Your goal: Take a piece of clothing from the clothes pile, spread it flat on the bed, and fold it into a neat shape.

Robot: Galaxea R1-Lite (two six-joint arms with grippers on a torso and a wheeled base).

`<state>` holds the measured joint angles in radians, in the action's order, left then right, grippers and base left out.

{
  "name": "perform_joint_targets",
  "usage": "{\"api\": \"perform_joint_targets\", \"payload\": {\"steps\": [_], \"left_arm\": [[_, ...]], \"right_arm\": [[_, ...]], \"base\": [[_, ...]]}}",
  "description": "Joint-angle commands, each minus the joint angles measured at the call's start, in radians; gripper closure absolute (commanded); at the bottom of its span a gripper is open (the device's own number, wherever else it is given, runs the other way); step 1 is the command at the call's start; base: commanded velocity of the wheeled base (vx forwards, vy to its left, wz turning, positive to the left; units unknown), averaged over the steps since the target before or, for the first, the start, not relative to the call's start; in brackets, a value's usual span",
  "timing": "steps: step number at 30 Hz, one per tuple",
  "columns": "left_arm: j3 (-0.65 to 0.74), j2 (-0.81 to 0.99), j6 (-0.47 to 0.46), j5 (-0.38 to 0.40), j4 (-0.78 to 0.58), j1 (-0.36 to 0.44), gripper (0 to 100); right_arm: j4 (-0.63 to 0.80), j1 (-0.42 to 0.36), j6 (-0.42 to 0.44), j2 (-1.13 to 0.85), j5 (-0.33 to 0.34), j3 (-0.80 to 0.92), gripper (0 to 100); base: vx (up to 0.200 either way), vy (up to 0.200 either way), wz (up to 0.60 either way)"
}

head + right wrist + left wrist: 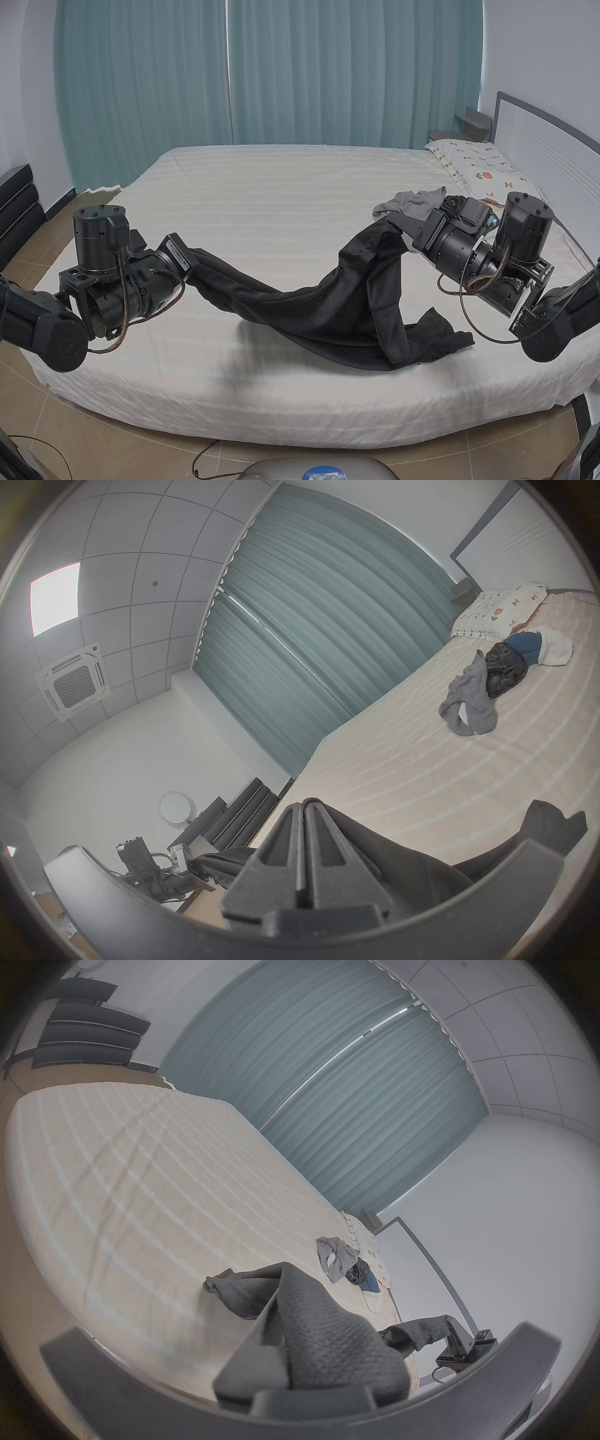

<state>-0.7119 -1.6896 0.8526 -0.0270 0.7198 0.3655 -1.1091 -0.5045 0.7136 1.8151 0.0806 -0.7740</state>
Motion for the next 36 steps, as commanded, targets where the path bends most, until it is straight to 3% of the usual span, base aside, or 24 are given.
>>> {"api": "perform_joint_targets", "payload": {"steps": [1, 19, 31, 36], "left_arm": [[0.000, 0.002, 0.000, -0.001, 0.000, 0.000, 100], [0.015, 0.008, 0.000, 0.002, -0.006, 0.032, 100], [0.045, 0.130, 0.000, 0.002, -0.066, 0.078, 100], [0.046, 0.200, -0.003, -0.005, -0.091, 0.116, 100]], "right_arm": [[0.000, 0.000, 0.000, 0.000, 0.001, 0.001, 100], [0.003, 0.001, -0.005, -0.023, 0.001, 0.019, 100], [0.015, -0.016, -0.022, -0.071, 0.002, 0.007, 100], [0.043, -0.019, -0.052, -0.183, -0.010, 0.062, 100]], "base": [[0.000, 0.200, 0.00], [0.000, 0.000, 0.00], [-0.200, 0.000, 0.00], [-0.200, 0.000, 0.00]]}}
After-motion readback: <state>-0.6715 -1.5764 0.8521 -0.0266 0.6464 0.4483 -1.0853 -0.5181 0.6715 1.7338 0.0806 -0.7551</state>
